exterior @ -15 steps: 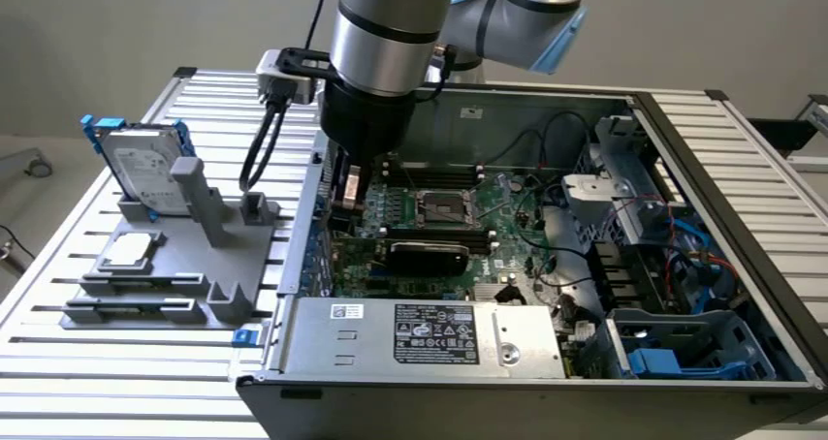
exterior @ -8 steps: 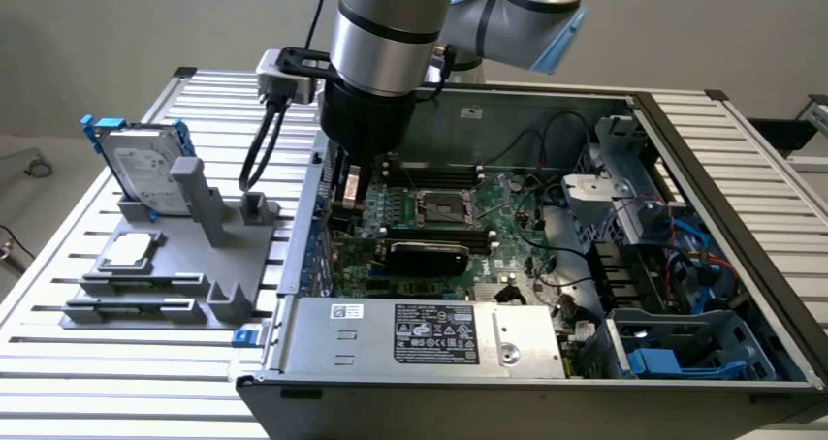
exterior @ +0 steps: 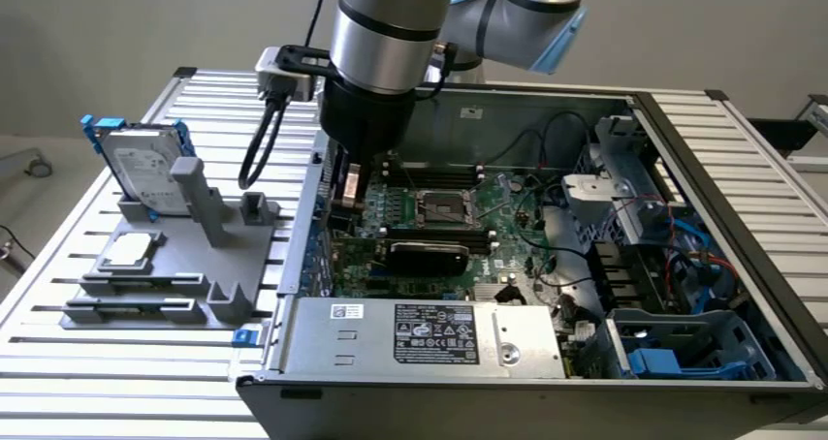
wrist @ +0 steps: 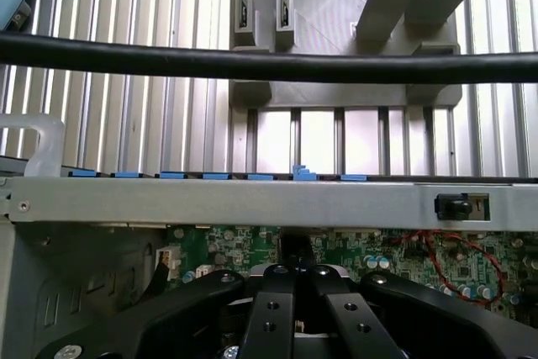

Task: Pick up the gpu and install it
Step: 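Press down on the gpu until it lock into place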

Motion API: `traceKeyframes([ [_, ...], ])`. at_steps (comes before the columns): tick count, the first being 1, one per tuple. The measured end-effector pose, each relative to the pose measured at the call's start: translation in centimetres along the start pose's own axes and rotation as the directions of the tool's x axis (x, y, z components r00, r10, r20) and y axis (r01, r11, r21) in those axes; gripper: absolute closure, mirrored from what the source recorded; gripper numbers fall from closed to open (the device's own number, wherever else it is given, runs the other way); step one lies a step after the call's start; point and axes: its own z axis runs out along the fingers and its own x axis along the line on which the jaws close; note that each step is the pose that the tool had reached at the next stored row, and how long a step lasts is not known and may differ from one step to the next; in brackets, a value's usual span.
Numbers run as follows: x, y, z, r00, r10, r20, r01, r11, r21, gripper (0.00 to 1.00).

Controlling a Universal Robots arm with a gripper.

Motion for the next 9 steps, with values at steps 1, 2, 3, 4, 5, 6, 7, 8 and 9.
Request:
traceKeyframes([
  [1, 0.0, 0.0, 0.0, 1.0, 0.0, 0.0, 0.0, 1.0, -0.0002, 0.89],
  [2, 0.0, 0.0, -0.01, 1.0, 0.0, 0.0, 0.0, 1.0, -0.0004, 0.89],
  [3, 0.0, 0.0, -0.01, 1.0, -0.001, -0.0002, 0.001, 1.0, -0.0006, 0.89],
  [4, 0.0, 0.0, -0.02, 1.0, -0.001, -0.0004, 0.001, 1.0, -0.0009, 0.89],
  [5, 0.0, 0.0, -0.02, 1.0, -0.001, -0.0005, 0.001, 1.0, -0.001, 0.89],
  [6, 0.0, 0.01, -0.02, 1.0, -0.002, -0.0005, 0.001, 1.0, -0.0011, 0.89],
  [7, 0.0, 0.0, -0.02, 1.0, -0.002, -0.0004, 0.002, 1.0, -0.0011, 0.89],
  [8, 0.0, 0.0, -0.02, 1.0, -0.002, 0.0002, 0.002, 1.0, -0.0011, 0.89],
  [9, 0.0, 0.0, -0.02, 1.0, -0.002, 0.0011, 0.002, 1.0, -0.0012, 0.89],
])
